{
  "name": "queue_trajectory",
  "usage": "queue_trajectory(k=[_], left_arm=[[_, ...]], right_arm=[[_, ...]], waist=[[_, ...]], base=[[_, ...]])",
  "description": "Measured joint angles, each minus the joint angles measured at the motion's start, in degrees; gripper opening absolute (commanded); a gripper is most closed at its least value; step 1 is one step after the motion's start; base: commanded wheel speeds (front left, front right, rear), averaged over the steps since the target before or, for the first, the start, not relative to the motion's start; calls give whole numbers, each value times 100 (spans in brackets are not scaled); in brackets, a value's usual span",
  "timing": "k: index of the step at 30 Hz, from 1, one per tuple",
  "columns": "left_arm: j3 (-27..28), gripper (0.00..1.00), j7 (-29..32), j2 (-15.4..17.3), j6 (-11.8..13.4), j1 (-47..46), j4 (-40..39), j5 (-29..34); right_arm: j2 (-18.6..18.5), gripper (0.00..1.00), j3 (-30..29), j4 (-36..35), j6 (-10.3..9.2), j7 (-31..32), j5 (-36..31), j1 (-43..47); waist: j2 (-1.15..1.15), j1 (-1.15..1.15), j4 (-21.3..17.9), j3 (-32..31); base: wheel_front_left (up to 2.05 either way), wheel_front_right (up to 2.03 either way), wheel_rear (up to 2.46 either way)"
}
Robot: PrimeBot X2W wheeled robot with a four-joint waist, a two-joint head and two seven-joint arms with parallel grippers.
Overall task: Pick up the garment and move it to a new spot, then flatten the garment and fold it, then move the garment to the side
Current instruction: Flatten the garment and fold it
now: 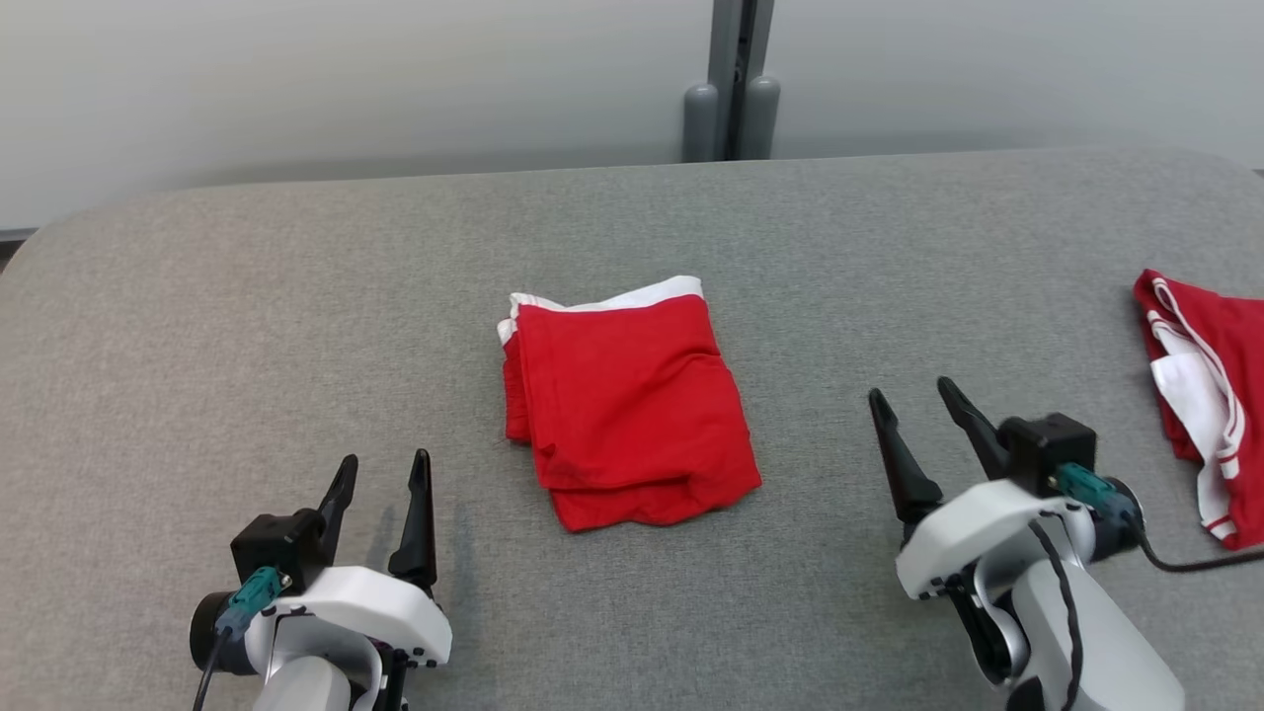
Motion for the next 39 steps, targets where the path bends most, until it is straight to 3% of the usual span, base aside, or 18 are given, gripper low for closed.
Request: queue_trajectory(k=[5,13,27,39], left_arm=[[109,100,0,-2,-18,120,-37,189],[378,100,0,-1,-62,454,-82,341],[647,100,0,-1,-48,1052,-240,501],[572,100,0,-1,-26,1093,-342,482]], right_arm=[[1,100,-452,-235,0,0,-178,422],[2,100,-694,-409,0,0,-246,923],[3,100,-751,-512,0,0,-59,1321],[2,100,-704,-519,0,0,-32,1345]], waist=[[0,0,-162,-68],[0,0,-279,-267],[0,0,-302,-686],[0,0,-197,-607]], base=[[0,0,0],[0,0,0],[0,0,0],[0,0,0]])
